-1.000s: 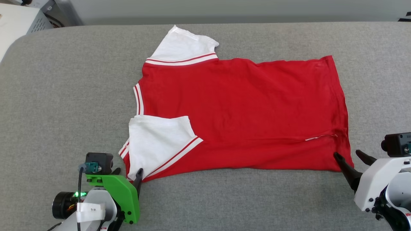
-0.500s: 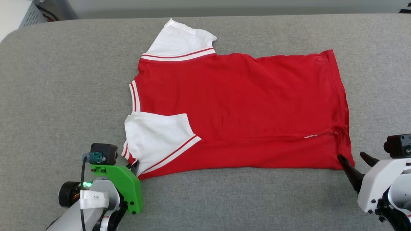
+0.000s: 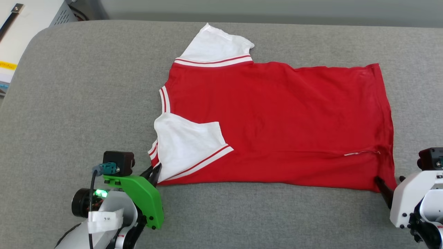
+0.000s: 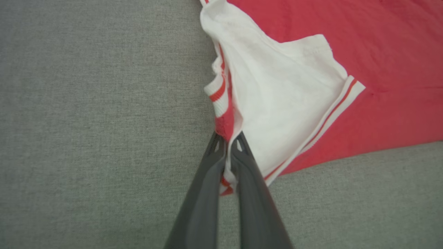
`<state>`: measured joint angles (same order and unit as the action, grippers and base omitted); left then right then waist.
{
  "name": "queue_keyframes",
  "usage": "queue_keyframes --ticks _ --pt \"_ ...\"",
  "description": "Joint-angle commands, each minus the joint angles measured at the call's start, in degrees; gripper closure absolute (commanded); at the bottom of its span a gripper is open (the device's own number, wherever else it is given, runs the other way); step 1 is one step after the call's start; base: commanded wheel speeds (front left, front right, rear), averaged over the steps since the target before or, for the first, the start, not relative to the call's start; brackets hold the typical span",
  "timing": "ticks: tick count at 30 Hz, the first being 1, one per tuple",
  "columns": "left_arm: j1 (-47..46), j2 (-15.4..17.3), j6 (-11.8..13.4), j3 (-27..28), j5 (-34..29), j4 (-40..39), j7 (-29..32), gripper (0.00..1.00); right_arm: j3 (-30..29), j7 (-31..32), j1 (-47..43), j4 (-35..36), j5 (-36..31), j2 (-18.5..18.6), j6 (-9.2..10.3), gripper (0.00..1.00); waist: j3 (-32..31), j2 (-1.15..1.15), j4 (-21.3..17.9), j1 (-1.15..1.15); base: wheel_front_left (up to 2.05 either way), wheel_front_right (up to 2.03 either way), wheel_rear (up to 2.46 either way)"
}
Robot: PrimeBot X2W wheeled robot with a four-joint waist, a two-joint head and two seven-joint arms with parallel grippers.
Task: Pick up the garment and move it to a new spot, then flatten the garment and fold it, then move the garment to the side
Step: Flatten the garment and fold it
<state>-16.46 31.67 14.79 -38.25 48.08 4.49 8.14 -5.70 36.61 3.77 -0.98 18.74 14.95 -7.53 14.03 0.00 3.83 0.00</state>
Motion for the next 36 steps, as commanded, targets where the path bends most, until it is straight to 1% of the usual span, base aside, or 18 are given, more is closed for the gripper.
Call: queue_keyframes --ticks 1,5,8,9,10,11,17,23,32,36 --pt "0.4 0.6 0.54 0.22 -0.7 -0.96 -0.02 1.0 -0.51 0.34 1.53 -0.87 -0.72 -0.44 0.04 0.0 0.62 0.0 0.61 0.0 0.0 0.0 0.0" --pt "0.29 1.13 1.28 0.2 -1.14 -3.39 0.33 1.0 -2.04 1.29 3.08 -3.9 -2.66 -1.49 0.04 0.0 1.32 0.0 1.28 0.0 0.0 0.0 0.0" --pt "0.31 1.34 1.63 0.22 -1.32 -4.31 0.35 1.0 -2.11 2.78 3.28 -5.97 -3.14 -2.25 0.04 0.0 1.7 0.0 1.55 0.0 0.0 0.0 0.0" --pt "0.35 1.38 1.71 0.21 -1.37 -4.42 0.32 1.0 -1.99 3.35 3.26 -6.48 -2.8 -2.55 0.04 0.22 1.77 0.0 1.58 0.0 0.0 0.0 0.0" --pt "0.43 1.4 1.8 0.17 -1.41 -4.47 0.27 1.0 -1.88 3.93 3.27 -6.95 -2.34 -2.87 0.04 0.74 1.82 0.0 1.57 0.0 0.0 0.0 0.0" --pt "0.49 1.4 1.83 0.15 -1.41 -4.47 0.23 1.0 -1.85 4.15 3.3 -7.19 -2.1 -2.99 0.04 1.0 1.82 0.0 1.54 0.0 0.0 0.0 0.0" --pt "1.04 1.52 1.65 -0.18 -1.31 -3.04 0.08 1.0 -2.48 4.02 3.18 -8.07 -1.39 -2.36 0.04 1.0 0.59 0.0 0.8 0.0 0.0 0.0 0.0" --pt "2.04 1.64 1.34 -0.71 -0.9 -1.54 0.25 1.0 -3.3 4.26 1.8 -6.75 0.11 -1.36 0.04 1.0 -2.25 0.0 -0.11 0.0 0.0 0.0 0.0" --pt "6.12 2.45 1.11 -1.96 0.74 -0.69 1.46 1.0 -4.02 7.91 -4.49 -0.93 4.24 1.49 0.04 1.0 -7.15 0.0 -0.95 0.0 0.0 0.0 0.0" --pt "8.33 3.18 1.15 -2.52 1.99 -1.67 2.9 1.0 -4.64 11.54 -8.51 2.61 5.94 2.42 0.04 1.0 -7.93 0.0 -1.22 0.0 0.0 0.0 0.0"
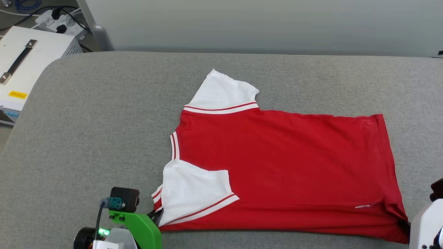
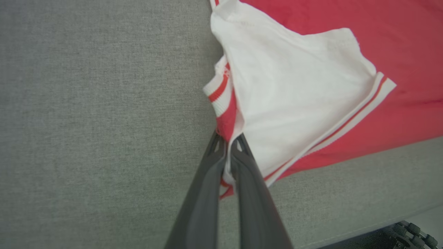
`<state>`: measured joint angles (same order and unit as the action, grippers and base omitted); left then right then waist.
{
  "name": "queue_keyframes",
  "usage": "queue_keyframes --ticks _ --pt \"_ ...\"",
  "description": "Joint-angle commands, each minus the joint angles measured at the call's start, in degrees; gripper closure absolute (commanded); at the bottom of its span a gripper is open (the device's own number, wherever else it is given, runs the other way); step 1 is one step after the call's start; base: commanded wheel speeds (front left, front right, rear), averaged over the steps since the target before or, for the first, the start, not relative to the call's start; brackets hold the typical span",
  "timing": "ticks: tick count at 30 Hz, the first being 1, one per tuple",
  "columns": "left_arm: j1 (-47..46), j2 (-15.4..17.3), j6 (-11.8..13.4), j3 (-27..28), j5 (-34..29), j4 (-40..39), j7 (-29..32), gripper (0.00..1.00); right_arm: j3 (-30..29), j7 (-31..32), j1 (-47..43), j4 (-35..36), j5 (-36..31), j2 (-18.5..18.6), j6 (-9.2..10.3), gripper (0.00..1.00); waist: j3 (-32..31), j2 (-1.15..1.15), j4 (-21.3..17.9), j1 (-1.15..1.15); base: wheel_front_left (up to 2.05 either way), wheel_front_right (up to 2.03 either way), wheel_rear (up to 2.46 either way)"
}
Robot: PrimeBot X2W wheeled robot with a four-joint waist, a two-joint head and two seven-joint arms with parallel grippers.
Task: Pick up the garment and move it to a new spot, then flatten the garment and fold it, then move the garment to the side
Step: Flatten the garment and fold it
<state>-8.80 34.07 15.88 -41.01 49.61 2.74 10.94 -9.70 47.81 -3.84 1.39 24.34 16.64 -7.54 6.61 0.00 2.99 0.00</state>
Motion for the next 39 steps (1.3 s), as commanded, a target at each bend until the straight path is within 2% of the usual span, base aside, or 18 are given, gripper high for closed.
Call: queue_keyframes --ticks 1,7,14,15,16,17,24,29,32,39 --pt "1.04 0.94 0.08 0.14 0.71 -0.21 0.41 1.0 -0.97 1.45 -1.91 1.2 0.79 0.79 0.05 1.0 -0.49 0.0 -0.44 0.0 0.0 0.0 0.0" --pt "1.35 0.63 0.06 -0.92 0.95 0.17 1.75 1.0 -2.2 4.49 -4.59 3.73 1.45 0.06 0.05 1.0 0.28 0.0 -0.89 0.0 0.0 0.0 0.0" --pt "-0.18 -1.22 -1.3 -1.66 0.65 4.17 0.9 1.0 -0.65 2.78 -3.2 2.21 1.92 -0.84 0.05 1.0 1.18 0.0 -1.18 0.0 0.0 0.0 0.0" --pt "-0.44 -1.49 -1.46 -1.7 0.51 4.84 0.54 0.91 -0.35 2.27 -2.97 1.8 2.08 -0.82 0.05 1.0 1.11 0.0 -1.16 0.0 0.0 0.0 0.0" --pt "-0.61 -1.65 -1.54 -1.76 0.32 5.33 0.22 0.5 -0.16 1.8 -2.81 1.56 2.18 -0.79 0.05 1.0 1.03 0.0 -1.14 0.0 0.0 0.0 0.0" --pt "-1.12 -2.23 -1.59 -1.75 -0.4 6.68 -1.26 0.0 0.28 -0.67 -2.23 1.04 1.75 -0.38 0.05 0.0 0.52 0.0 -1.02 0.0 0.0 0.0 0.0" --pt "-3.06 -2.54 -2.1 -0.26 -3.79 6.75 -9.5 0.0 2.76 -9.5 -1.19 3.08 1.86 1.58 0.05 0.0 -1.42 0.0 -0.76 0.0 0.0 0.0 0.0" --pt "-4.7 -3.22 -3.75 0.62 -7.41 5.37 -18.92 0.0 3.83 -20.79 0.14 5.69 0.15 2.72 0.05 0.0 -2.32 0.0 -0.81 0.0 0.0 0.0 0.0" --pt "-5.22 -4.15 -3.68 1.73 -9.25 4.85 -23.6 0.0 4.48 -28.43 0.73 6.88 -1.04 2.43 0.05 0.0 -2.41 0.0 -0.92 0.0 0.0 0.0 0.0" --pt "-3.84 -8.09 -3.6 7.86 -14.68 0.74 -25.89 0.0 6.42 -43.7 0.36 7.5 -3.26 -0.59 0.05 0.0 -1.63 0.0 -1.33 0.0 0.0 0.0 0.0"
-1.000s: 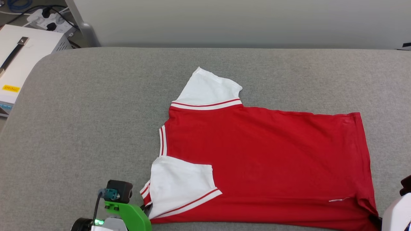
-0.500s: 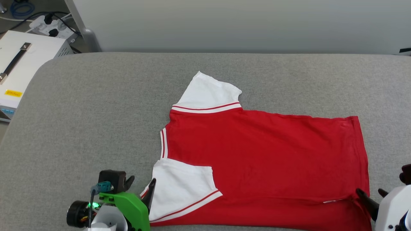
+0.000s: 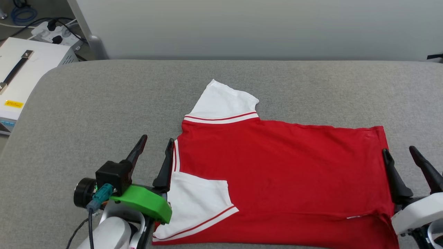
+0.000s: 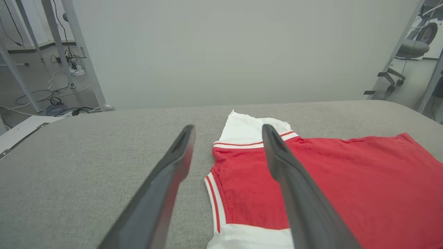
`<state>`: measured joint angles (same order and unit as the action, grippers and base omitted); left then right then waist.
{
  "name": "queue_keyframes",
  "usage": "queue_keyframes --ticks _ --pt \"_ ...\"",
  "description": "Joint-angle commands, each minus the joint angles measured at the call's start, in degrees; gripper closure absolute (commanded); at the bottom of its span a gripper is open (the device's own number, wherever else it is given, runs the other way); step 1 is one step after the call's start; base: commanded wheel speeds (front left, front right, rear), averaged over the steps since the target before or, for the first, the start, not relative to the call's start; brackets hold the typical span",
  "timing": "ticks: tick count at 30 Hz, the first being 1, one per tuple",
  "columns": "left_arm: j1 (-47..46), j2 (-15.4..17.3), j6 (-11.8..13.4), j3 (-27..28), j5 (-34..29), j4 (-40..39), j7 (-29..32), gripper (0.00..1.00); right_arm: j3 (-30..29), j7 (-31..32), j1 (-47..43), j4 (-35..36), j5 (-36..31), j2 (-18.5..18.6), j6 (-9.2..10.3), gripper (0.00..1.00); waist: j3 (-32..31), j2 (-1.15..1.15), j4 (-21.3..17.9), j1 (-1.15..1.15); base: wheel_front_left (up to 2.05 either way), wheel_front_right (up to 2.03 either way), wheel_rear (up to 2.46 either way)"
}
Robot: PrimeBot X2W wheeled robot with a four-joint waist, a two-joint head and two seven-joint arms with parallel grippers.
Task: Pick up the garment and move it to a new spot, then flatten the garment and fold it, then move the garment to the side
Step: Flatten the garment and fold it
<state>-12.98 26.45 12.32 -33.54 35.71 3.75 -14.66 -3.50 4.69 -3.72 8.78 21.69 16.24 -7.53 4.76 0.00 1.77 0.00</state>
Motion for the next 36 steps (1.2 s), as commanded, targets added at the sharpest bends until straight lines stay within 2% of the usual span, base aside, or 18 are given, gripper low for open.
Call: queue_keyframes --ticks 1,7,13,16,20,23,27,28,32,36 --pt "1.1 -1.31 -0.49 1.61 -1.89 -0.97 -0.3 0.0 0.53 -2.31 0.06 -0.05 -1.11 -0.75 0.04 0.0 0.42 0.0 -0.22 0.0 0.0 0.0 0.0" --pt "3.83 -5.22 -3.74 6.85 -6.85 -1.89 -0.32 0.0 0.89 -9.2 0.42 -0.88 -2.33 -3.86 0.04 0.0 1.88 0.0 -1.19 0.0 0.0 0.0 0.0" --pt "3.55 -8.3 -7.38 11.3 -11.03 -1.74 -0.33 0.0 2.73 -11.42 2.09 -2.07 -2.56 -4.16 0.04 0.0 4.52 0.0 -2.8 0.0 0.0 0.0 0.0" --pt "2.12 -9.02 -8.99 12.7 -12.7 -1.44 -0.33 0.0 3.34 -12.03 3.24 -2.14 -2.29 -4.1 0.04 0.0 6.44 0.0 -3.84 0.0 0.0 0.0 0.0" --pt "-2.39 -8.08 -11.46 12.69 -14.02 1.54 0.23 0.0 4.89 -12.32 4.87 -1.94 -2.21 -3.96 0.04 0.0 9.74 0.0 -5.7 0.0 0.0 0.0 0.0" --pt "-9.31 -6.17 -14.15 11.65 -14.72 3.85 5.0 0.0 5.96 -12.44 6.09 -1.42 -2.28 -3.92 0.04 0.0 12.47 0.0 -7.17 0.0 0.0 0.0 0.0" --pt "-20.75 -4.02 -17.74 9.68 -14.13 6.96 14.43 0.0 7.39 -12.61 8.13 -0.65 -2.33 -3.84 0.04 0.0 16.01 0.0 -9.32 0.0 0.0 0.0 0.0" --pt "-26.78 -3.05 -18.85 7.78 -14.19 9.27 18.3 0.0 7.98 -12.86 9.15 -0.43 -2.25 -3.98 0.04 0.0 17.61 0.0 -10.36 0.0 0.0 0.0 0.0" --pt "-37.65 -1.11 -19.71 2.8 -12.31 15.93 27.91 0.0 9.74 -13.58 10.98 -0.63 -2.25 -4.3 0.04 0.0 20.59 0.0 -12.52 0.0 0.0 0.0 0.0" --pt "-46.52 0.95 -19.78 -3.55 -6.48 20.75 36.72 0.0 11.58 -14.65 12.85 -1.35 -2.23 -4.67 0.04 0.0 23.13 0.0 -14.77 0.0 0.0 0.0 0.0"
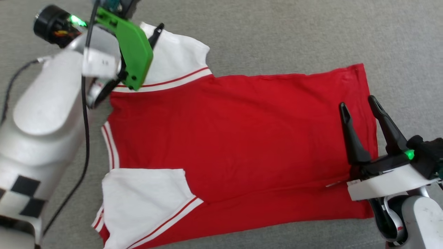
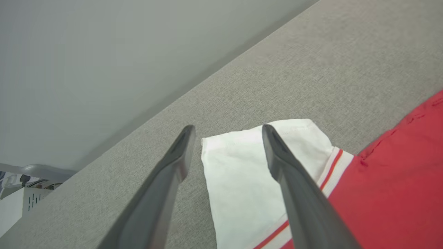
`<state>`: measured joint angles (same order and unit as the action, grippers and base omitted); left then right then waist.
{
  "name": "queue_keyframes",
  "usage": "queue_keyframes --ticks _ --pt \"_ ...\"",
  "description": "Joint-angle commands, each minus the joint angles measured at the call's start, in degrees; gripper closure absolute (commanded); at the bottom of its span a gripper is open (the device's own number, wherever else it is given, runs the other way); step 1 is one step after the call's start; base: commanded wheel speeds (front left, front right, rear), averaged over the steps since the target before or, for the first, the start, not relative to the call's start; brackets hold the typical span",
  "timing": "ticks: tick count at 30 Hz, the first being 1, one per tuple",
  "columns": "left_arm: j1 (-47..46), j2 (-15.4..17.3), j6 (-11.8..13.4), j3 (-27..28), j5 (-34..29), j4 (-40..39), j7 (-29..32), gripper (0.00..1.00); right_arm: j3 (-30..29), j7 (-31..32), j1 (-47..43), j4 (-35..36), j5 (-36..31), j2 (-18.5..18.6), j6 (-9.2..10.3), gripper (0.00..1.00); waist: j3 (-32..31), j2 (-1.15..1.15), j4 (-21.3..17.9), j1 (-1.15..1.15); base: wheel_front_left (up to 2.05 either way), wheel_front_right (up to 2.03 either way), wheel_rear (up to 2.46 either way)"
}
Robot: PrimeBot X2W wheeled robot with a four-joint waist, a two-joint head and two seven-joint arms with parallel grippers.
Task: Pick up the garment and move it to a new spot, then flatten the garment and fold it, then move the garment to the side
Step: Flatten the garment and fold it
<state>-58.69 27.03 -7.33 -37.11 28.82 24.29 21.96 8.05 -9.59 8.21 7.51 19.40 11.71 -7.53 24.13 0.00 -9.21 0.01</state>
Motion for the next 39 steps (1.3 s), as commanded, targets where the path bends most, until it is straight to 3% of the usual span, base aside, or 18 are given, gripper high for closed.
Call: queue_keyframes --ticks 1,5,10,18,19,20,25,33,39 --pt "-2.62 1.12 -0.13 -1.65 2.29 1.46 2.77 0.0 0.59 -0.66 1.45 -0.36 0.14 -0.29 0.04 0.0 4.38 0.0 -4.47 -0.01 0.0 0.0 0.0" --pt "-7.82 3.76 -0.14 -5.15 7.33 6.45 10.21 0.0 2.37 -1.74 2.83 -1.38 0.45 -0.84 0.04 0.0 6.26 0.0 -6.51 -0.01 0.0 0.0 0.0" --pt "-11.63 5.96 -0.14 -7.66 9.16 12.11 13.24 0.0 3.78 -2.67 3.81 -2.59 1.1 -1.23 0.04 0.0 7.85 0.0 -8.24 -0.01 0.0 0.0 0.0" --pt "-12.38 5.17 -0.15 -8.2 14.94 19.08 15.5 0.0 5.37 -3.59 4.95 -5.1 2.05 -0.85 0.04 0.0 8.59 0.0 -9.28 -0.01 0.0 0.0 0.0" --pt "-12.26 5.24 -0.15 -8.82 15.39 19.63 16.53 0.57 5.39 -3.69 5.03 -5.28 2.13 -0.78 0.04 0.0 8.61 0.0 -9.25 -0.01 0.0 0.0 0.0" --pt "-12.0 5.15 -0.15 -9.17 16.19 19.91 17.48 1.0 5.39 -3.76 5.08 -5.4 2.17 -0.72 0.04 0.0 8.59 0.0 -9.21 -0.01 0.0 0.0 0.0" --pt "-11.3 4.68 -0.15 -9.45 19.16 20.72 18.36 1.0 5.01 -4.01 5.15 -5.68 2.03 -0.21 0.04 0.0 7.82 0.0 -8.34 -0.01 0.0 0.0 0.0" --pt "-10.43 3.62 -0.04 -7.46 20.44 21.1 8.5 1.0 4.05 -2.82 4.57 -5.76 1.6 1.2 0.04 0.0 3.18 0.0 -5.98 -0.01 0.0 0.0 0.0" --pt "-7.51 3.86 -0.04 -7.32 20.53 18.46 3.1 1.0 1.43 1.68 2.63 -5.85 0.94 3.68 0.04 0.0 -1.23 0.0 -2.92 -0.01 0.0 0.0 0.0"
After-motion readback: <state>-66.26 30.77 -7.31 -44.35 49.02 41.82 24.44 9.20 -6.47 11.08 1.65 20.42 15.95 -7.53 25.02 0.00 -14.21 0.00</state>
